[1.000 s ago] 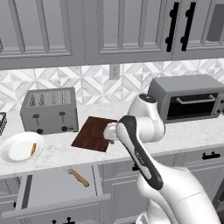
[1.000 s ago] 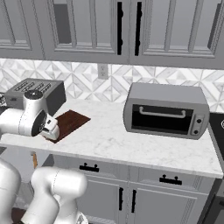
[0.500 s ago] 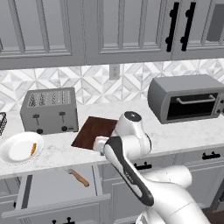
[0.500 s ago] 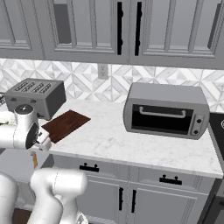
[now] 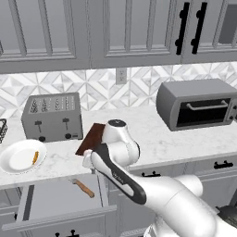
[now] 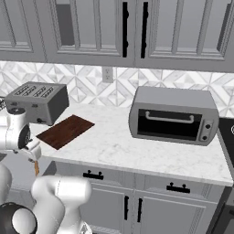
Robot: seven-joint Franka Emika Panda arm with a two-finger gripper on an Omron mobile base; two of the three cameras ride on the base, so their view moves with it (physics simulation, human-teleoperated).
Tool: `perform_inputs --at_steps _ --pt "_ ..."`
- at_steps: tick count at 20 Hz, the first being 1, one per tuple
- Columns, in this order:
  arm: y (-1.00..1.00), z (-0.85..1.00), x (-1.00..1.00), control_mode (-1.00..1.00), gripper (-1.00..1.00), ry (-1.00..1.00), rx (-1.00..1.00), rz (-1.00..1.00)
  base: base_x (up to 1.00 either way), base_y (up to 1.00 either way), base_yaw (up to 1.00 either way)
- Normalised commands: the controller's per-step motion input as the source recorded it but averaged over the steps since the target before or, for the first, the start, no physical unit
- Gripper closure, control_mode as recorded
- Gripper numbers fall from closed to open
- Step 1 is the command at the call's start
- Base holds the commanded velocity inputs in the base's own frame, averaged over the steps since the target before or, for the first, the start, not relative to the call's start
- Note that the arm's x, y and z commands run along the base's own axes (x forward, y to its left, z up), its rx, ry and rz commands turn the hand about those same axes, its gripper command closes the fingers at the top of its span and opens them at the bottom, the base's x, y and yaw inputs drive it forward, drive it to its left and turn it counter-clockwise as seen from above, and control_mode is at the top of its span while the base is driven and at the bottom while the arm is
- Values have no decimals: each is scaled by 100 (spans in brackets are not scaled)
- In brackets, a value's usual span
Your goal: Pick up the knife from the drawer and place it on the cutting board. Then place the meat from the plate to the cutting board.
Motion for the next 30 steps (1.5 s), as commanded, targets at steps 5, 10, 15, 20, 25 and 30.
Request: perform_inputs --at_steps 5,10,15,20,25,30 --pt "0 -9 0 -100 -100 19 1 0 0 0 0" --pt "0 -46 -2 -100 -100 18 -2 0 0 0 0" --pt "14 -29 -24 -100 -100 -1 0 0 0 0 0" --pt "33 -17 -25 -100 -100 -1 0 0 0 0 0" --pt "40 -26 -34 -100 -100 0 0 1 0 0 0" --pt "27 -21 -9 -100 -100 3 -4 18 0 0 0"
